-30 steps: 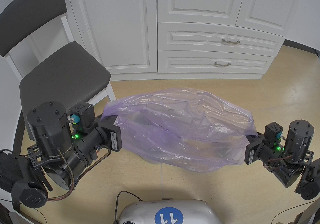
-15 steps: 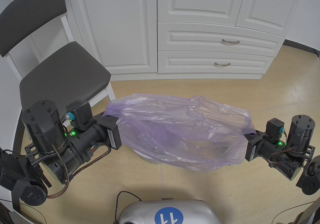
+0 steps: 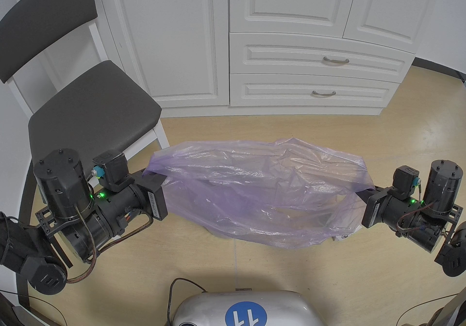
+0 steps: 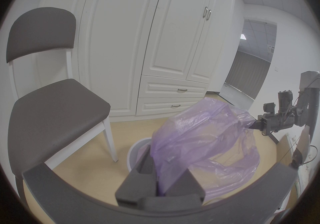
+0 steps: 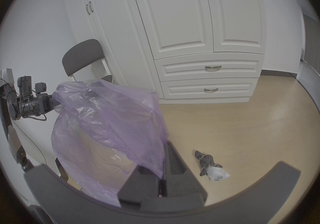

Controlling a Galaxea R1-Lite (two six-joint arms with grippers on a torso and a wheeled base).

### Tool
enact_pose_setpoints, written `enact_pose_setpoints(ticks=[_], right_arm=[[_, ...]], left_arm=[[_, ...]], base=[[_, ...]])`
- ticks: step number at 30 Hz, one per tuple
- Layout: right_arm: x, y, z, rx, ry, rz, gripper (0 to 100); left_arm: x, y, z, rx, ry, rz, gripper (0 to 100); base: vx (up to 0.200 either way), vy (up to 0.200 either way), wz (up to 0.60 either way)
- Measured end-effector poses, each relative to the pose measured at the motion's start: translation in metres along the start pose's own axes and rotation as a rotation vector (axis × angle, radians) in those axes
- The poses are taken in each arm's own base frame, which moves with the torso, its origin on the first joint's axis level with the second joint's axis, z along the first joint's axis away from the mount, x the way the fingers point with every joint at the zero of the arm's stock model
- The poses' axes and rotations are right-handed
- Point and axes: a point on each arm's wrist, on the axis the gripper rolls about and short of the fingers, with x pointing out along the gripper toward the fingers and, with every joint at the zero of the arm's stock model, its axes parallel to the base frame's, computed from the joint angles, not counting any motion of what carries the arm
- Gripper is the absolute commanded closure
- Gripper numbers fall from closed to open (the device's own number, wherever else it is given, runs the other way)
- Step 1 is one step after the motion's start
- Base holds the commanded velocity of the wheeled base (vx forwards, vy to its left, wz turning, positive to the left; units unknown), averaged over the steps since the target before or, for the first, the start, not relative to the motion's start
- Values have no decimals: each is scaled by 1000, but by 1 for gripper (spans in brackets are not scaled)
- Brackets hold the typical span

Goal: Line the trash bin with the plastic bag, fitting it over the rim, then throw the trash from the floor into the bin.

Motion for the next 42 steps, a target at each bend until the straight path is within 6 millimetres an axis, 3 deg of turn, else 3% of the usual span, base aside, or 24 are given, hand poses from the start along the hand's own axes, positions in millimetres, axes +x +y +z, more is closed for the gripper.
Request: enact_pose_setpoints(ticks=[17, 42], right_arm=[[3, -10, -7, -33, 61, -49, 100], [-1, -10, -12, -99, 81, -53, 100]], left_arm=[[4, 10, -7, 6, 30, 43, 100], [9, 18, -14, 71, 60, 83, 100]], base=[[0, 0, 0], [0, 0, 0]])
